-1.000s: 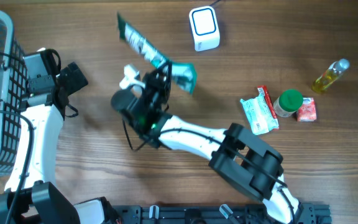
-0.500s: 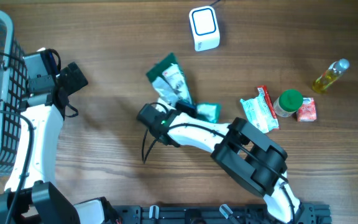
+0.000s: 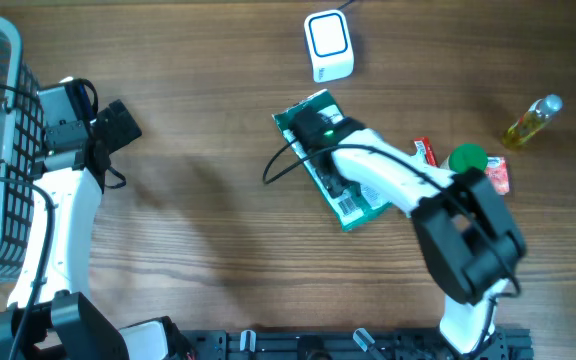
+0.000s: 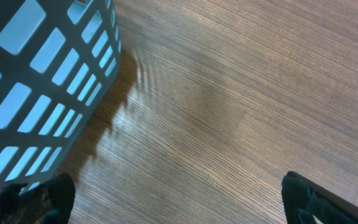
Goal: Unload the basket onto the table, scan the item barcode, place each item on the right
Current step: 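Lower the gloves pack onto the table below the scanner, then open the right gripper and release the gloves pack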
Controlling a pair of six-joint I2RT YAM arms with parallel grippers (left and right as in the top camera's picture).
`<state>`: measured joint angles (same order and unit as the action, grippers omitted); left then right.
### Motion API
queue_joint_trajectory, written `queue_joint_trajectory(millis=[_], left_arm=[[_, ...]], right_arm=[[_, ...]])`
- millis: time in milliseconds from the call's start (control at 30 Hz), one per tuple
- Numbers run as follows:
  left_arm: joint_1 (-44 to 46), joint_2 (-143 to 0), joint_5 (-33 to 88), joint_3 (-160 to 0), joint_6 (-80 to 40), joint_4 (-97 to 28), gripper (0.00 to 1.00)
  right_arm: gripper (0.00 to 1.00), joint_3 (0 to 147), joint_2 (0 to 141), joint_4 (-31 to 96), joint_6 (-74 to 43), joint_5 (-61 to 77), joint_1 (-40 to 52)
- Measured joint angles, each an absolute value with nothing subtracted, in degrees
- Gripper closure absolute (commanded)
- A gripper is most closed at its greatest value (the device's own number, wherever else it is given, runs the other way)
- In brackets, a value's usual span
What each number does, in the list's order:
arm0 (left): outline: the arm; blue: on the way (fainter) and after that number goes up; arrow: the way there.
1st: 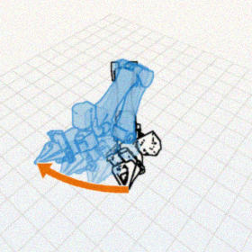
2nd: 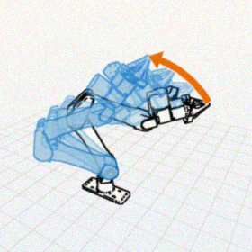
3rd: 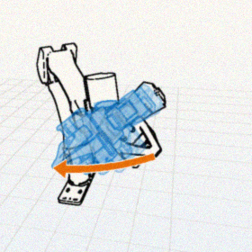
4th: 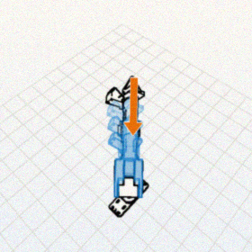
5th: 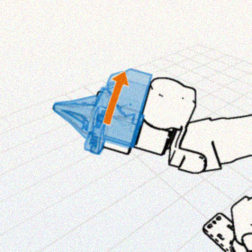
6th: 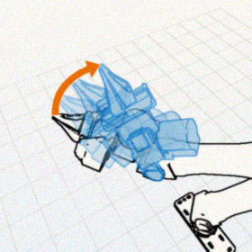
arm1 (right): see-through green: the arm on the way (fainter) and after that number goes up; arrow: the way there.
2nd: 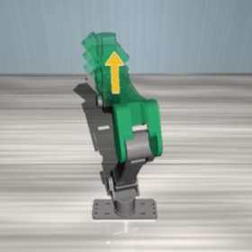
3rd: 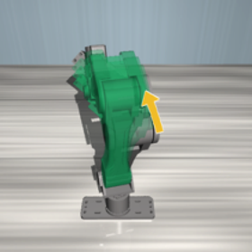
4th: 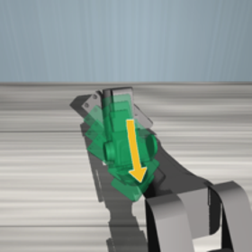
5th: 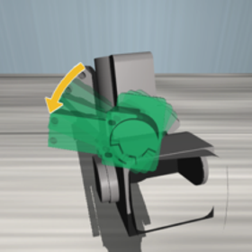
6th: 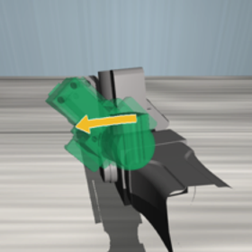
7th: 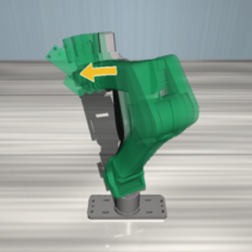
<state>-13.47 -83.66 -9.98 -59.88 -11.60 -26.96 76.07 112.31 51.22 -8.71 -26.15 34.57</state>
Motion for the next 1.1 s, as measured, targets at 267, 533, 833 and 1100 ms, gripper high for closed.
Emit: queue_joint_trajectory(millis=[267, 533, 833, 1100], left_arm=[[-13.5, -83.7, -10.0, -59.9, -11.6, -27.0, 0.00], [-13.5, -83.7, -10.0, -59.9, -11.6, -27.0, 0.00], [-13.5, -83.7, -10.0, -59.9, -11.6, -27.0, 0.00], [-13.5, -83.7, -10.0, -59.9, -11.6, -27.0, 0.00]], right_arm=[[0.00, 76.1, 104.2, 43.5, -9.4, -12.0, 33.6], [0.00, 76.1, 104.2, 35.4, -9.4, -10.5, 33.6], [0.00, 76.1, 104.2, 34.7, -9.4, -10.5, 33.6], [0.00, 76.1, 104.2, 34.6, -9.4, -10.5, 33.6]])
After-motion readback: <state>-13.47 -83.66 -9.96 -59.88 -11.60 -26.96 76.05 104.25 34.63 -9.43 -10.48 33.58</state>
